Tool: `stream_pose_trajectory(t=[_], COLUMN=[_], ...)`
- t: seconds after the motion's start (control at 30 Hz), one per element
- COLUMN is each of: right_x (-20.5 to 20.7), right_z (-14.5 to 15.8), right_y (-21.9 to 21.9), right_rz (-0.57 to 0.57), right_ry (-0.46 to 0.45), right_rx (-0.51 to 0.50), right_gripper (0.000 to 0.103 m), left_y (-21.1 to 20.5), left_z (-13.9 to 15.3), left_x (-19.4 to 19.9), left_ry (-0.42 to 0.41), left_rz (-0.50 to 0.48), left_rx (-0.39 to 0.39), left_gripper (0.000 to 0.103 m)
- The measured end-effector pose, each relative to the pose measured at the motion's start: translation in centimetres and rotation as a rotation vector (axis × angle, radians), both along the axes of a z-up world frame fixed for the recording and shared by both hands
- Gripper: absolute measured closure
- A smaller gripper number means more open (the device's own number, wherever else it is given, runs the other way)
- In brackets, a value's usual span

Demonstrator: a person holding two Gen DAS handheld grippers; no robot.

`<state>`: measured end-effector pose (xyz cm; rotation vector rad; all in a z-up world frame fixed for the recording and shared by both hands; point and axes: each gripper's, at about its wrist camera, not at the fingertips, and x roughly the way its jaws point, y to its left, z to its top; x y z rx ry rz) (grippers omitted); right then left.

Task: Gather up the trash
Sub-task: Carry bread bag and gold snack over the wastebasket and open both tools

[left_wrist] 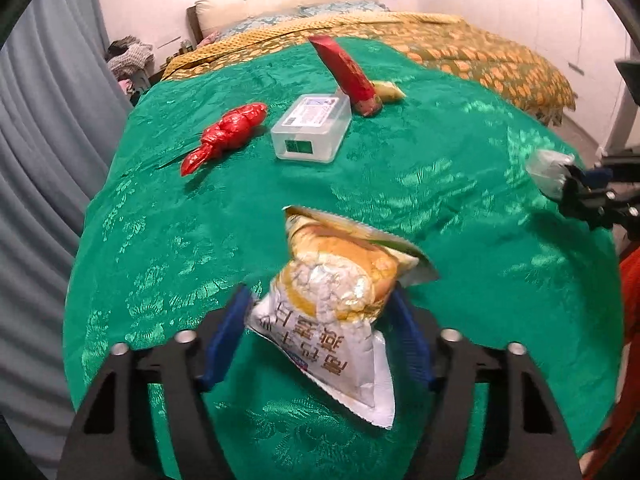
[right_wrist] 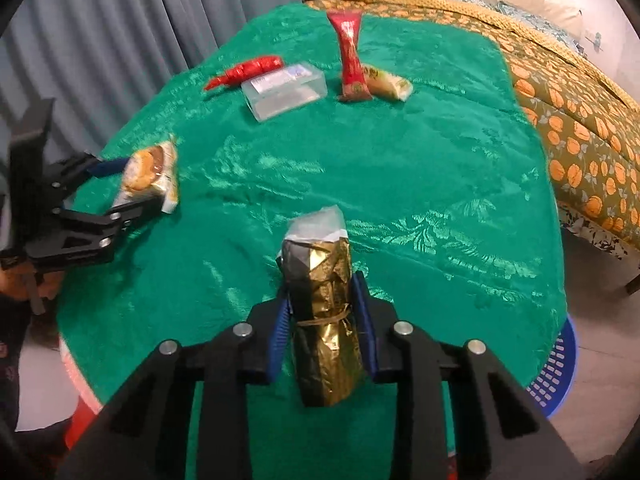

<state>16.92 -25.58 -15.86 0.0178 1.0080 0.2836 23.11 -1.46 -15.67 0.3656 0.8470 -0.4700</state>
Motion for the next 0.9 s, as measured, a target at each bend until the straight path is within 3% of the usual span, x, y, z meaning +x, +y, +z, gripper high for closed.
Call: stream_pose_trajectory(t=[0.17,0.43,0.67,0.9], right_x=[-0.7,-2.2,-3.6,-4.2], right_z=[1.1,2.6,3.5,0.5], right_y=[-1.2,-5.2,-14.6,-24.6], right_rz=[-0.017,-0.059,-0.199,-0.357], right_ry=[-0.03,-0.066,-0.09,-0.027], right_rx=[0.052,0.145,0.087,0.018], right_gripper=[0.074,0.074,0.074,0.074], left_y=[-0.2,-4.4,-14.2,-27.7], left_z=[0.8,3.4,4.7,3.7], left_x=[-0.3,-2.6,-4.3,-5.9], left_ry=[0.021,0.041,0.102,0.188], left_rz=[0.037,0.009,-0.115,-0.258], left_rx=[-0.056,-0.138,-0.188,-0.21], left_gripper=[0.062,0.064,0.063,0.061])
